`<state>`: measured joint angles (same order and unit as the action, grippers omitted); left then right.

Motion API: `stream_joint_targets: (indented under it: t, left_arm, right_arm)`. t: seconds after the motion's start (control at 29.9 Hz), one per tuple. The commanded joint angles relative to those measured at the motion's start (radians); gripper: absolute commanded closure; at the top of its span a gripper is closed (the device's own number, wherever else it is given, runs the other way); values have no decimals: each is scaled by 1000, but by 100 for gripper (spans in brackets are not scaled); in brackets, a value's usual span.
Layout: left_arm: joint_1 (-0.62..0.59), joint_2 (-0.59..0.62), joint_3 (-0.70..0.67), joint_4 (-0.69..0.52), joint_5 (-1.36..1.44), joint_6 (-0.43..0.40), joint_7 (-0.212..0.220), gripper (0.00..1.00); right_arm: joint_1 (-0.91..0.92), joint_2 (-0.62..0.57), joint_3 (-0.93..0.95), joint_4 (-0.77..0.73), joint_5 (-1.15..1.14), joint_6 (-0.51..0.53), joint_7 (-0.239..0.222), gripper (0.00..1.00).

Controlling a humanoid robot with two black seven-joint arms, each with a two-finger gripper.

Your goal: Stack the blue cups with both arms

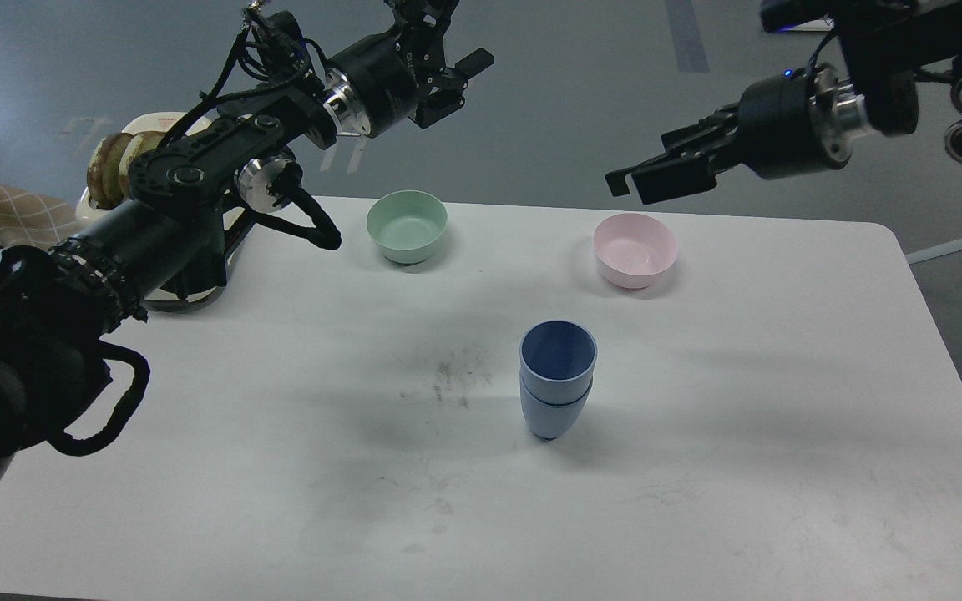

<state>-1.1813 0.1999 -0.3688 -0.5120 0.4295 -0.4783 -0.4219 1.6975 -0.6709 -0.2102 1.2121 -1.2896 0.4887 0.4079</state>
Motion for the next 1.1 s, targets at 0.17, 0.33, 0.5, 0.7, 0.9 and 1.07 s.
stream_joint_targets:
  t: [0.17,0.33,0.5,0.7,0.9,1.07]
  left_arm:
    - [12,18,-42,13,-3,12,-11,2]
    - [75,15,-94,29,-3,32,-3,2]
    - [94,4,-96,84,-5,26,-6,2]
    - [166,3,-102,96,-5,6,-9,2]
    - [241,3,-189,99,-5,-10,-11,2]
    - [278,-11,-260,135,-5,-10,-11,2]
  right_arm:
    - [-120,-58,80,-193,266,-94,0,0]
    - [-322,-23,276,-259,410,-243,-1,0]
    - [-517,111,527,-363,490,-306,-3,0]
    - [-688,273,839,-545,545,-242,3,0]
    - [-806,382,1034,-597,651,-131,14,0]
    - [-880,416,1126,-595,690,-93,26,0]
